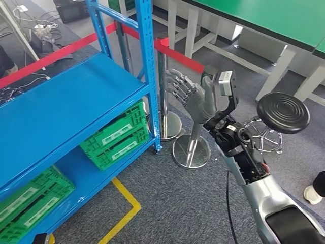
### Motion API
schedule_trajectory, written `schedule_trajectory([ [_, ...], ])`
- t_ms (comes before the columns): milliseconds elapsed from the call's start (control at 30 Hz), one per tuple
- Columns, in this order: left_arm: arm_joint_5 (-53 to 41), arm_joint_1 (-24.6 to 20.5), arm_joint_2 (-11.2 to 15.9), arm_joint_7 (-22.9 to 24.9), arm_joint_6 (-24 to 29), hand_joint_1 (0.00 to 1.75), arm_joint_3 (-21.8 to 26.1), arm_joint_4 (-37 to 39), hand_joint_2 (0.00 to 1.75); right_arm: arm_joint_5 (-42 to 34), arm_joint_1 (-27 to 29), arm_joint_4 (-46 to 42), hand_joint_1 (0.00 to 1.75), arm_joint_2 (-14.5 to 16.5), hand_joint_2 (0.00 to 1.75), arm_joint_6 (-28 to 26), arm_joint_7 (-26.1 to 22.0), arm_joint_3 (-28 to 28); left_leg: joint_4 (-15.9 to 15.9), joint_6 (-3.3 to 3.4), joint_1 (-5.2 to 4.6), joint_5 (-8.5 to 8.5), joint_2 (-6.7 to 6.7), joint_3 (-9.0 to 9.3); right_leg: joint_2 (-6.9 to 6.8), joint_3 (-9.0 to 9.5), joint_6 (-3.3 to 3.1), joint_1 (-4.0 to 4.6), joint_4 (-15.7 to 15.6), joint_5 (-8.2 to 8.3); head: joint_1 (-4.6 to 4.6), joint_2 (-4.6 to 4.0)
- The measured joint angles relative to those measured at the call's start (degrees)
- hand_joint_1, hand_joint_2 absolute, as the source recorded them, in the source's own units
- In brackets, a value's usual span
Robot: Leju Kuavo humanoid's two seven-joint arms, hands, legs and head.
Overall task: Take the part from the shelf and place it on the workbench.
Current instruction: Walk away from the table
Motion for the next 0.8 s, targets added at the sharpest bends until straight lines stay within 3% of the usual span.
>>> schedule_trajectory([
  [67, 0.0, 0.1, 0.0, 0.0, 0.0, 0.0, 0.0, 0.0, 0.0, 0.3, -0.1, 0.0, 0.0, 0.0, 0.0, 0.0, -0.1, 0.1, -0.1, 0.76, 0.03, 0.04, -0.8, 0.03, -0.13, 0.13, 0.68, -0.11, 0.1, -0.33, 0.14, 0.0],
  [100, 0.0, 0.0, 0.0, 0.0, 0.0, 0.0, 0.0, 0.0, 0.0, 0.3, -0.1, 0.0, 0.0, 0.0, 0.0, 0.0, -0.1, 0.0, -0.3, 1.13, 0.14, 0.09, -1.17, 0.18, 0.55, -0.23, 0.93, -0.19, 1.0, -1.08, 0.21, 0.0],
  [167, 0.0, 0.0, 0.0, 0.0, 0.0, 0.0, 0.0, 0.0, 0.0, 0.3, -0.1, 0.0, 0.0, 0.0, 0.0, 0.0, -0.2, 0.0, -0.5, 1.77, 0.4, 0.16, -1.98, 0.48, 2.67, -2.91, 1.16, -0.28, 6.8, -4.29, 0.68, 0.0],
  [233, 0.0, -0.1, -0.1, 0.1, 0.0, 0.0, 0.0, 0.0, 0.0, 0.5, 0.2, 0.2, 0.0, 0.0, 0.0, 0.1, -0.3, -0.1, -0.5, 2.1, 0.27, 0.07, -2.93, 0.56, 3.84, -7.1, 1.18, -0.14, 15.3, -7.66, 1.29, 0.0],
  [267, 0.0, 0.0, -0.2, 0.1, 0.0, 0.0, 0.0, 0.0, 0.0, 0.5, 0.4, 0.3, 0.0, 0.0, 0.0, 0.2, -0.3, -0.1, -0.5, 2.16, 0.18, 0.03, -3.47, 0.62, 4.02, -8.54, 1.15, -0.09, 17.8, -8.06, 1.5, 0.0],
  [300, 0.0, 0.0, -0.2, 0.1, 0.0, 0.0, 0.0, 0.0, 0.0, 0.6, 0.5, 0.4, 0.0, 0.0, 0.0, 0.2, -0.3, -0.1, -0.5, 2.18, 0.11, -0.01, -4.08, 0.72, 4.12, -8.93, 1.05, -0.07, 18.0, -7.24, 1.65, 0.0],
  [367, -0.1, 0.0, -0.3, 0.2, 0.0, 0.0, 0.0, 0.0, 0.0, 0.7, 0.5, 0.5, 0.0, 0.0, 0.0, 0.3, -0.4, -0.1, -0.4, 2.06, 0.05, -0.18, -5.3, 1.06, 4.7, -6.51, 0.65, -0.08, 11.7, -2.76, 1.96, 0.0],
  [433, -0.1, -0.1, -0.3, 0.2, 0.0, 0.0, -0.1, 0.0, 0.0, 0.7, 0.5, 0.5, 0.0, 0.0, 0.0, 0.3, -0.4, -0.2, -0.1, 1.72, -0.05, -0.4, -6.4, 1.12, 6.54, -3.08, 0.17, -0.13, 3.9, 0.54, 2.22, 0.0],
  [500, -0.1, -0.1, -0.3, 0.2, 0.0, 0.0, -0.1, 0.0, 0.0, 0.7, 0.6, 0.5, 0.0, 0.0, 0.0, 0.3, -0.4, -0.3, 0.0, 1.14, 0.0, -0.32, -7.36, 0.73, 7.46, -1.6, -0.15, -0.05, 1.1, 0.86, 2.23, 0.0],
  [567, -0.2, 0.2, -0.2, 0.2, 0.0, 0.0, -0.1, 0.0, 0.0, 0.7, 0.6, 0.5, 0.0, 0.0, 0.0, 0.3, -0.4, -0.4, 0.0, 0.48, 0.12, -0.19, -7.88, 0.44, 6.57, -1.16, -0.57, -0.18, 0.6, 1.0, 2.16, 0.0],
  [633, -0.2, 0.2, -0.1, 0.2, 0.0, 0.0, -0.1, 0.0, 0.0, 0.7, 0.5, 0.5, 0.0, 0.0, 0.0, 0.3, -0.4, -0.4, 2.3, -0.13, -0.04, -1.62, -5.83, -0.66, 5.46, -0.79, -1.21, -0.47, 0.0, 1.27, 1.64, 0.0],
  [700, -0.2, 0.0, 0.0, 0.2, 0.0, 0.0, -0.1, 0.0, 0.0, 0.7, 0.5, 0.5, 0.0, 0.0, 0.0, 0.3, -0.4, -0.6, 9.6, -0.79, 0.05, -5.2, -3.01, -4.34, 4.23, -0.67, -1.6, -0.49, -0.2, 1.3, 0.88, 0.0],
  [767, -0.2, 0.0, -0.1, 0.2, 0.0, 0.0, -0.2, 0.0, 0.0, 0.7, 0.7, 0.5, 0.0, 0.0, 0.0, 0.3, -0.4, -0.6, 17.0, -1.28, 0.42, -7.69, -2.2, -8.23, 3.08, -0.72, -1.69, -0.47, -0.2, 1.22, 0.37, 0.0],
  [800, -0.2, 0.1, -0.2, 0.2, 0.0, 0.0, -0.2, 0.0, 0.0, 0.7, 0.8, 0.5, 0.0, 0.0, 0.0, 0.3, -0.4, -0.6, 17.8, -1.41, 0.56, -7.42, -2.09, -8.8, 2.57, -0.71, -1.67, -0.49, -0.2, 1.17, 0.17, 0.0],
])
